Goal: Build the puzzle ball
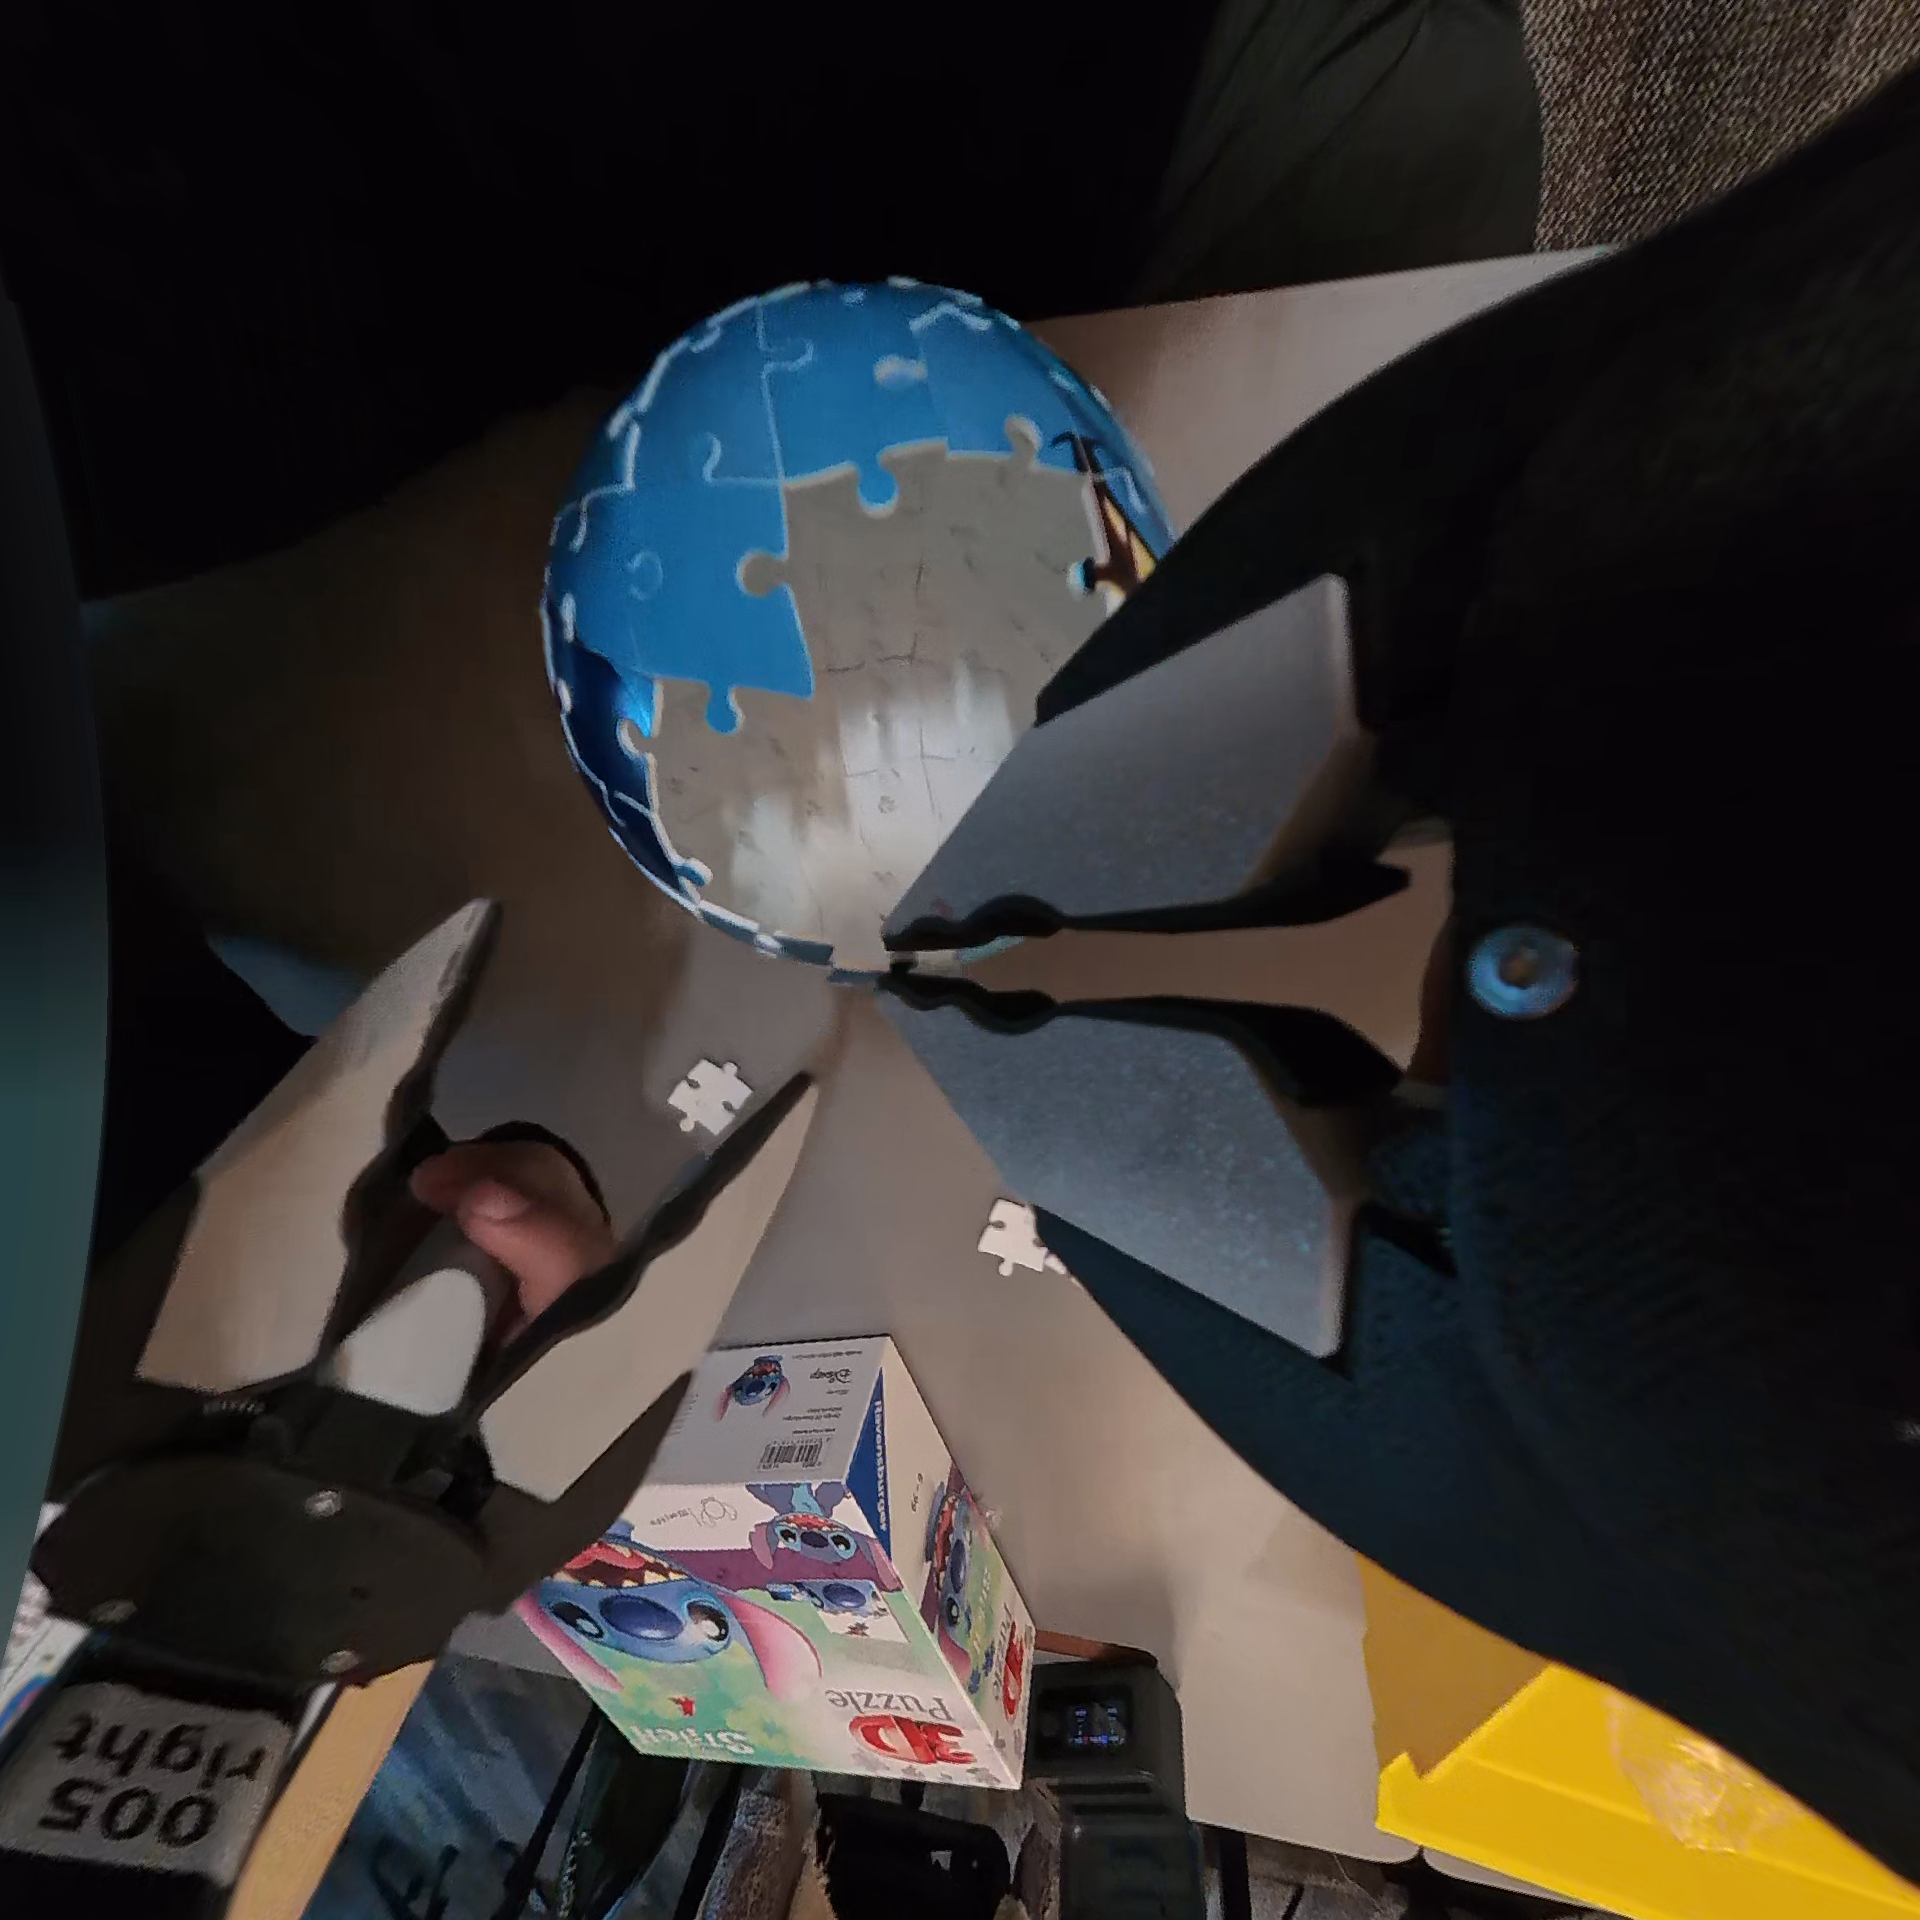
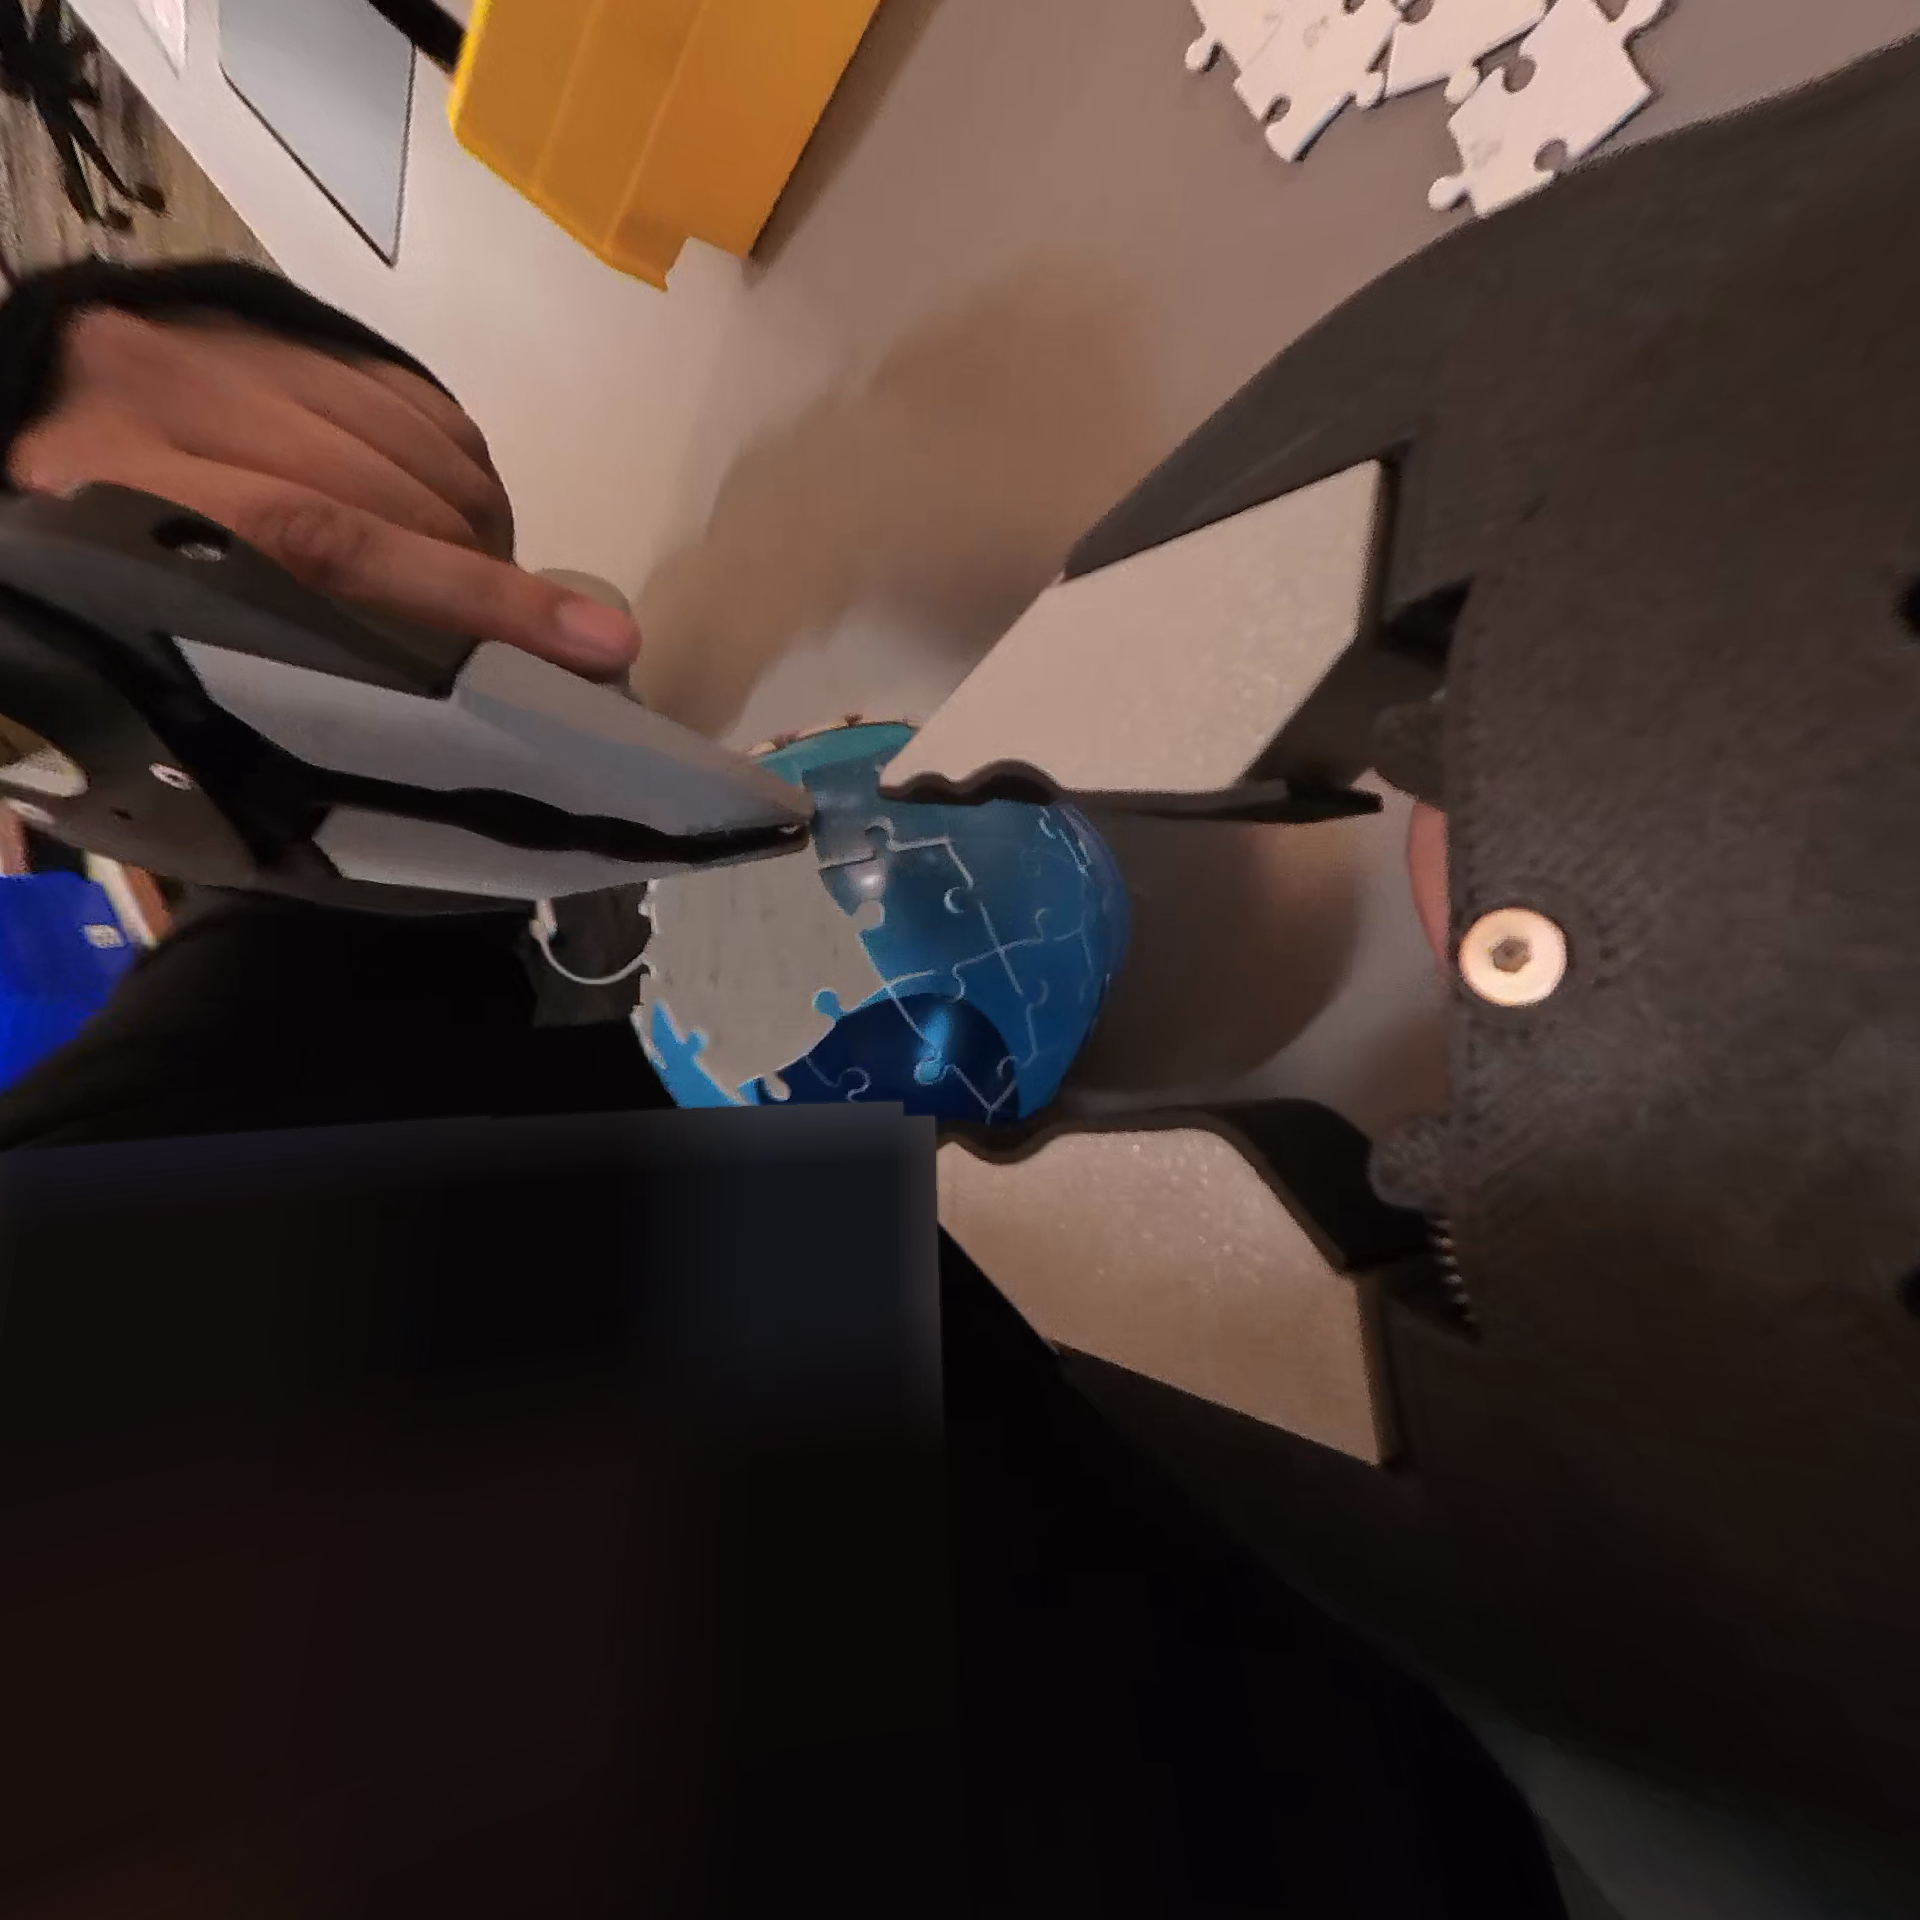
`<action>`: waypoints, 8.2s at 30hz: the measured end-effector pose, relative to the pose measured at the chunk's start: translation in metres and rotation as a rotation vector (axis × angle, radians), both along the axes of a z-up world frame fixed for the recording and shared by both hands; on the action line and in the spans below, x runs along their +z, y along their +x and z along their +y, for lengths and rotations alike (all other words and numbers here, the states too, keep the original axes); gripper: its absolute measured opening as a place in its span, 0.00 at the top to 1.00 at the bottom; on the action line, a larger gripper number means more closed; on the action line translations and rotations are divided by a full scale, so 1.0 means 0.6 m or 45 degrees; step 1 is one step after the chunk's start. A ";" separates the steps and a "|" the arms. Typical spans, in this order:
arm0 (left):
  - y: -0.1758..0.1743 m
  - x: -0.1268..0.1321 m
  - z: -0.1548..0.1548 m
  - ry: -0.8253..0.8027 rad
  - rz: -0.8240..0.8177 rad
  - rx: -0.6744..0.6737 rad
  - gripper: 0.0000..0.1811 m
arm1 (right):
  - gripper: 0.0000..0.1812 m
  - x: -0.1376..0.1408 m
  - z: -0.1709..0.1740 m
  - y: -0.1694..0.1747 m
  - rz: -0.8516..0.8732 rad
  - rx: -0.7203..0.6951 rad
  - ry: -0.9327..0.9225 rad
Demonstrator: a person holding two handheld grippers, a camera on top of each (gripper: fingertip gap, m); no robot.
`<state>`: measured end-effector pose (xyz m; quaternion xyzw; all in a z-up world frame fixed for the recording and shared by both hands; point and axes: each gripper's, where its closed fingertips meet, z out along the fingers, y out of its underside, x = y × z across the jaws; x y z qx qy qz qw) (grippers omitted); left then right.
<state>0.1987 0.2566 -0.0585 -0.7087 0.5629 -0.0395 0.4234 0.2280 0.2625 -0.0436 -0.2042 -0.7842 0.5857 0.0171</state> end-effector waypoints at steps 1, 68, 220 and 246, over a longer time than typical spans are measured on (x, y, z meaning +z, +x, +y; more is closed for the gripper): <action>-0.003 -0.001 0.001 -0.004 -0.001 0.009 0.99 | 0.69 0.008 0.003 -0.001 -0.001 -0.030 -0.022; -0.070 -0.059 -0.088 -0.078 -0.424 0.688 1.00 | 0.59 -0.111 0.018 0.049 -0.252 -0.558 -0.106; -0.015 0.018 0.005 0.063 -0.215 0.478 1.00 | 0.79 0.049 0.058 -0.036 -0.123 -0.206 -0.340; -0.077 -0.091 -0.181 0.099 -0.365 1.011 1.00 | 0.30 -0.119 -0.067 0.068 -0.009 -1.193 0.184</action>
